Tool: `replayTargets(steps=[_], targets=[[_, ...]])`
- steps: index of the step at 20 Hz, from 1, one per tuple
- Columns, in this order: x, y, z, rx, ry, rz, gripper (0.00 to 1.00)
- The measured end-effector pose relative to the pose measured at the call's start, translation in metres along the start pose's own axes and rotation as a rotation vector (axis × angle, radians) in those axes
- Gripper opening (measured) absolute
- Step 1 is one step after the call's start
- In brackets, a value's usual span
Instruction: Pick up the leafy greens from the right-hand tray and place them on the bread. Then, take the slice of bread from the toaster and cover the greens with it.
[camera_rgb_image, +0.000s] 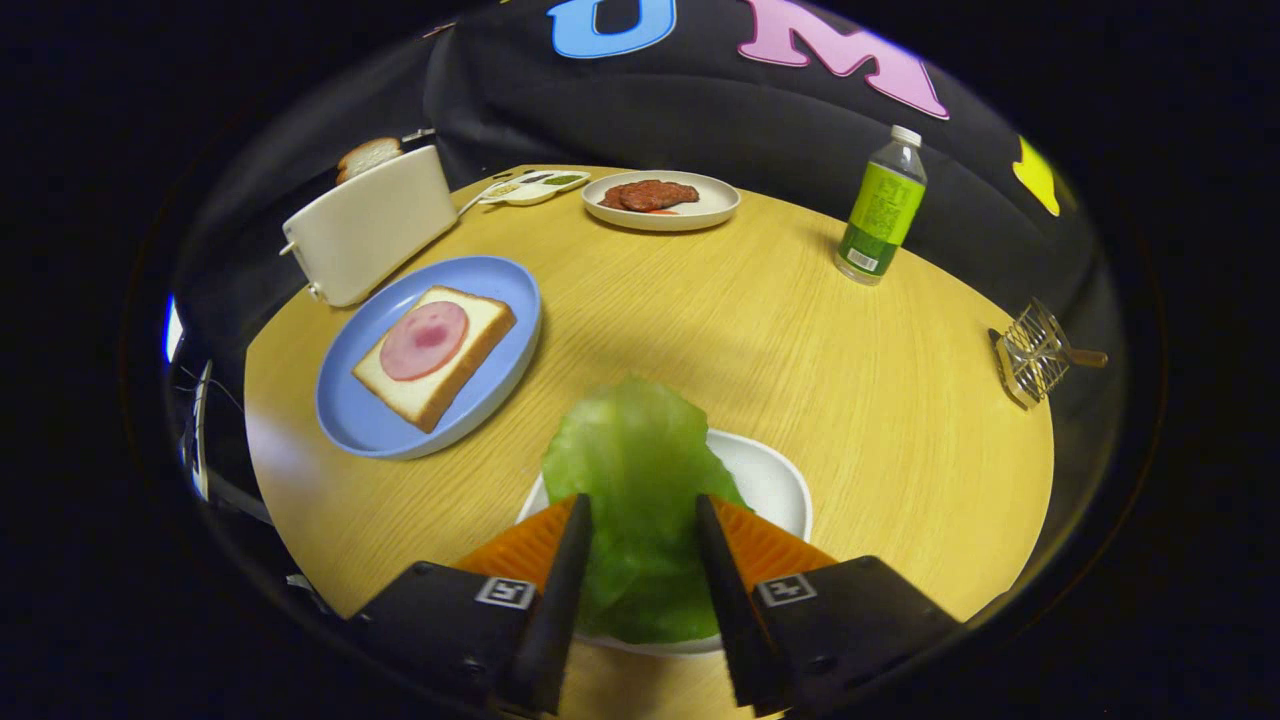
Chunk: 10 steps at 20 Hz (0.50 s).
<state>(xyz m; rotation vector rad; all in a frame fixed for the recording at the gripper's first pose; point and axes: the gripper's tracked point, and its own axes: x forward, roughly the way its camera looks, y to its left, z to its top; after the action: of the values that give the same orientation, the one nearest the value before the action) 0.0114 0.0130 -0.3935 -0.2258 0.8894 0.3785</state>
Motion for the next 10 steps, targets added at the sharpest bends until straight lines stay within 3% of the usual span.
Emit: replayTargets(steps=[2,3,7,10], targets=[[0.0003,0.0045,-0.0004,0.001,0.007,0.010,0.55],[0.0007,0.0058,0.0003,-0.001,0.011,0.009,0.38],[-0.0014,0.0039,0.0004,0.028,0.032,0.002,0.10],[-0.0019,0.0021,-0.0016,0.111,0.083,0.009,0.09]])
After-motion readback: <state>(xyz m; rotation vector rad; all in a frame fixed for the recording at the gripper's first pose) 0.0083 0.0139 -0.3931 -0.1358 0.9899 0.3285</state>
